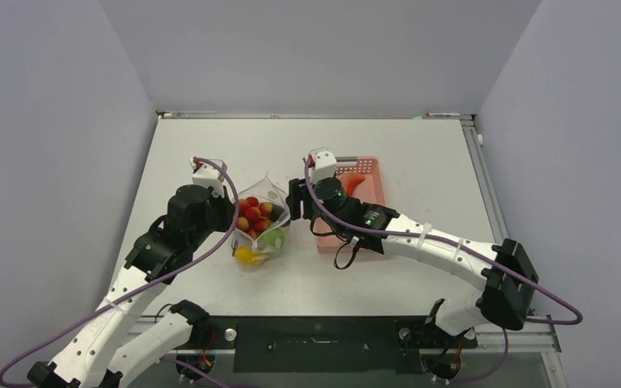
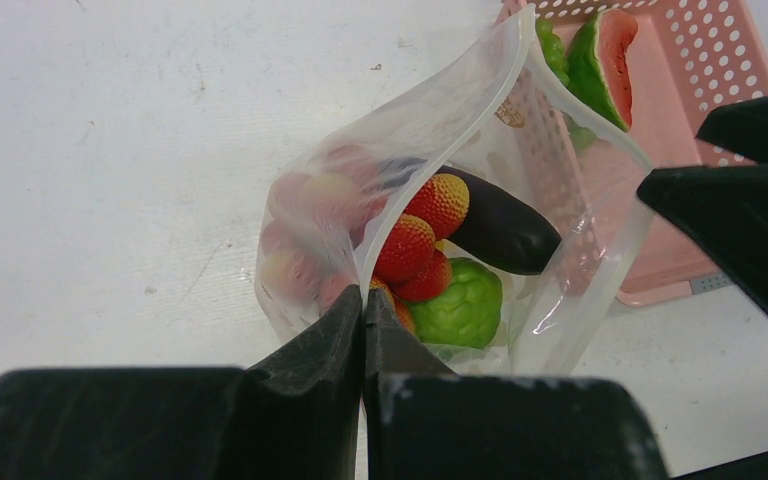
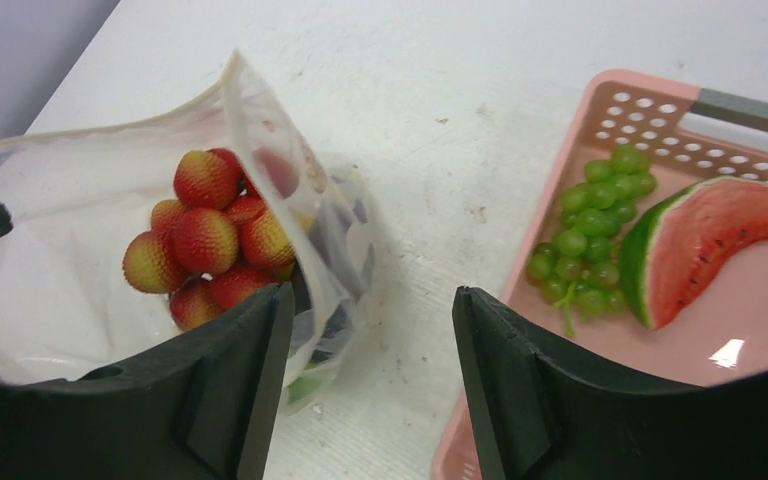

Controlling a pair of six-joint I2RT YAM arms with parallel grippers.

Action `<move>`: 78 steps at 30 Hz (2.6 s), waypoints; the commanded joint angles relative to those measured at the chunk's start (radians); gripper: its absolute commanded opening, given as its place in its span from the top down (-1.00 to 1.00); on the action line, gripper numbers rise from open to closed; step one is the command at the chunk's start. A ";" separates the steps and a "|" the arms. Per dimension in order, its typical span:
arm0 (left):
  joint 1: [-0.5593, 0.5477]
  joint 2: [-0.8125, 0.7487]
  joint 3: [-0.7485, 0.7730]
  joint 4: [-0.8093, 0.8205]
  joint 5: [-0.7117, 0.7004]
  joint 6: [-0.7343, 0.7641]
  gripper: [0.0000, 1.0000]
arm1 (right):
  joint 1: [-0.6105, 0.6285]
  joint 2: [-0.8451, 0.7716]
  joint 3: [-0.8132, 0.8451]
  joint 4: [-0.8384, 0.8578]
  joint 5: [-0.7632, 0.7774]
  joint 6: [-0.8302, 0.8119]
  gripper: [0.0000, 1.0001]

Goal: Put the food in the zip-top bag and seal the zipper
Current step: Adjust the zipper food storage bag at the center of the board, then pick up the fake fruit from the bin.

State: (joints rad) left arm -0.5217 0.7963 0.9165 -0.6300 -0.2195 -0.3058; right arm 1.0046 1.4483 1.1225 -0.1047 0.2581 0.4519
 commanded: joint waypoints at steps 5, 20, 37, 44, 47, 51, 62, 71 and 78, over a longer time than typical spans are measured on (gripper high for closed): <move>0.006 -0.028 -0.003 0.058 0.004 0.019 1.00 | -0.130 -0.112 0.007 -0.081 0.071 -0.026 -0.32; 0.007 -0.045 -0.012 0.061 0.034 0.016 1.00 | -0.369 -0.070 -0.160 -0.032 -0.018 0.201 -0.47; 0.006 -0.059 -0.016 0.065 0.049 0.017 1.00 | -0.471 0.110 -0.286 0.230 -0.116 0.509 -0.19; 0.007 -0.058 -0.018 0.065 0.055 0.017 1.00 | -0.492 0.157 -0.320 0.310 -0.122 0.595 -0.11; 0.007 -0.056 -0.018 0.066 0.058 0.017 1.00 | -0.499 0.170 -0.337 0.338 -0.123 0.624 -0.09; 0.007 -0.053 -0.018 0.067 0.061 0.017 1.00 | -0.508 0.190 -0.355 0.380 -0.130 0.664 -0.07; 0.006 -0.044 -0.018 0.067 0.065 0.018 1.00 | -0.524 0.256 -0.387 0.502 -0.179 0.742 -0.06; 0.007 -0.040 -0.018 0.067 0.065 0.017 1.00 | -0.531 0.288 -0.431 0.619 -0.196 0.794 0.13; 0.007 -0.037 -0.018 0.067 0.065 0.018 1.00 | -0.535 0.278 -0.435 0.638 -0.191 0.787 0.48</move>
State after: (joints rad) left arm -0.5205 0.7589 0.8925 -0.6243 -0.1665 -0.3016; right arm 0.4763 1.7332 0.6930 0.4683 0.0547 1.2354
